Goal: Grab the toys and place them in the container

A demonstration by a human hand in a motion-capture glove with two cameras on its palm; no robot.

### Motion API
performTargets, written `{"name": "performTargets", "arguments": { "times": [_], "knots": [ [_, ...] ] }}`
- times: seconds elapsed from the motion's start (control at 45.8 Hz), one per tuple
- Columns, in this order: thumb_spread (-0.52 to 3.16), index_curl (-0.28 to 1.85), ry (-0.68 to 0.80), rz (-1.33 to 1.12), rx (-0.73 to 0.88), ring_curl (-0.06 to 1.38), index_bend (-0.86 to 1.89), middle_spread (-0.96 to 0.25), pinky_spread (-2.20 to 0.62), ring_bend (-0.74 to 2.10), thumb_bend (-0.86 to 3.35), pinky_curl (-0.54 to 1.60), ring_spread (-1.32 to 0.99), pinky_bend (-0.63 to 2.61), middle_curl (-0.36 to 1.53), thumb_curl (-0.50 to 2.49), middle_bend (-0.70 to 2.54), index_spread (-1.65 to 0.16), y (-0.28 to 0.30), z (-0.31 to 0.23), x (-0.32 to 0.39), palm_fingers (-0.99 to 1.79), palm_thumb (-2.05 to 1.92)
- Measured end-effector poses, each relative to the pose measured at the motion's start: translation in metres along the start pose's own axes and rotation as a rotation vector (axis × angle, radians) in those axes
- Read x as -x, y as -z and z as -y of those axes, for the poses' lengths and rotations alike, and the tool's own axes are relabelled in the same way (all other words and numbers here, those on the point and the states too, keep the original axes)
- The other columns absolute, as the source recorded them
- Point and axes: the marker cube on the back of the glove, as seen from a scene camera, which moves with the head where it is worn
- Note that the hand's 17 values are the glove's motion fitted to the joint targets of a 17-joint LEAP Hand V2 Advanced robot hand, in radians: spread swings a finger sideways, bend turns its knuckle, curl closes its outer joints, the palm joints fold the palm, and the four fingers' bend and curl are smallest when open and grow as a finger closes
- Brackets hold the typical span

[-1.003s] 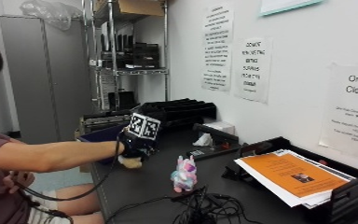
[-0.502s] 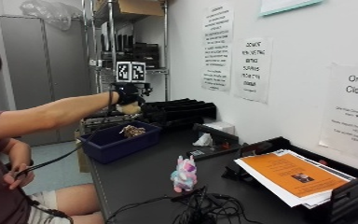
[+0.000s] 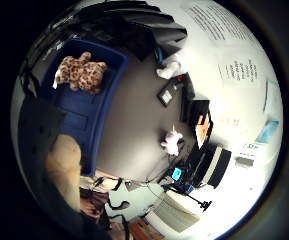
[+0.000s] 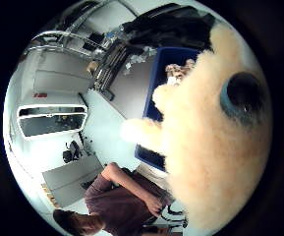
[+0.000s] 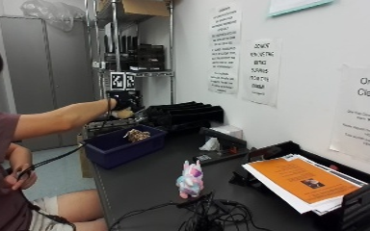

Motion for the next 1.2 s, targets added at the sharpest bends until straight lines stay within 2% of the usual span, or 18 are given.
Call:
{"name": "performTargets", "arguments": {
  "times": [0.087,0.196,0.371,0.393,0.414,0.436,0.458,0.48,0.545,0.611,0.698,0.807,1.003,1.2],
  "knots": [
    [0.96,0.22,0.123,0.108,-0.106,0.6,0.21,-0.28,-0.41,1.39,0.0,0.48,-0.32,1.0,0.82,0.69,1.12,-0.36,-0.005,0.0,0.007,1.15,0.67],
    [1.0,0.23,0.081,0.008,-0.034,0.59,0.2,-0.28,-0.4,1.38,-0.02,0.48,-0.31,0.99,0.82,0.68,1.08,-0.36,-0.018,0.0,0.002,1.12,0.62],
    [1.1,0.25,0.002,-0.114,0.125,0.57,0.17,-0.29,-0.4,1.3,-0.04,0.47,-0.31,0.95,0.79,0.62,0.93,-0.34,-0.033,-0.002,-0.006,0.9,0.5],
    [1.13,0.25,-0.011,-0.112,0.148,0.56,0.15,-0.29,-0.4,1.28,-0.05,0.47,-0.31,0.95,0.78,0.6,0.9,-0.33,-0.034,-0.003,-0.006,0.82,0.47],
    [1.15,0.24,-0.021,-0.106,0.168,0.55,0.09,-0.28,-0.39,1.24,-0.07,0.47,-0.31,0.95,0.77,0.58,0.84,-0.31,-0.035,-0.003,-0.006,0.58,0.41],
    [1.17,0.27,-0.023,-0.099,0.188,0.58,0.14,-0.28,-0.39,1.27,-0.05,0.49,-0.3,0.97,0.79,0.57,0.87,-0.31,-0.035,-0.004,-0.006,0.67,0.41],
    [1.17,0.23,-0.019,-0.093,0.206,0.54,0.04,-0.27,-0.37,1.17,-0.09,0.48,-0.31,0.98,0.75,0.55,0.76,-0.27,-0.036,-0.005,-0.006,0.27,0.33],
    [1.17,0.26,-0.011,-0.087,0.224,0.55,0.07,-0.24,-0.33,1.1,-0.1,0.52,-0.3,1.01,0.73,0.52,0.64,-0.25,-0.035,-0.007,-0.006,-0.05,0.28],
    [1.18,0.26,0.01,-0.066,0.244,0.5,0.1,-0.19,-0.23,0.93,-0.08,0.51,-0.26,1.07,0.66,0.49,0.48,-0.21,-0.031,-0.011,-0.007,-0.25,0.18],
    [1.18,0.24,0.041,-0.03,0.192,0.41,0.1,-0.15,-0.16,0.78,-0.06,0.47,-0.22,1.09,0.6,0.46,0.36,-0.18,-0.022,-0.013,-0.01,-0.28,0.13],
    [1.18,0.23,0.035,0.096,0.03,0.36,0.09,-0.1,-0.1,0.69,-0.04,0.44,-0.18,1.09,0.55,0.43,0.25,-0.17,-0.004,-0.002,-0.01,-0.27,0.09],
    [1.19,0.21,-0.138,-0.053,0.18,0.33,0.07,-0.07,-0.04,0.63,-0.04,0.42,-0.15,1.06,0.52,0.4,0.18,-0.16,0.015,-0.02,-0.044,-0.25,0.04],
    [1.21,0.19,-0.325,-0.089,0.183,0.31,0.07,-0.04,0.01,0.57,-0.02,0.39,-0.11,0.99,0.48,0.37,0.17,-0.16,0.046,-0.09,-0.141,-0.22,0.0],
    [1.22,0.18,-0.542,-0.032,0.177,0.31,0.08,-0.03,0.03,0.52,-0.02,0.37,-0.1,0.94,0.45,0.36,0.17,-0.16,0.051,-0.164,-0.246,-0.19,0.0]
  ]
}}
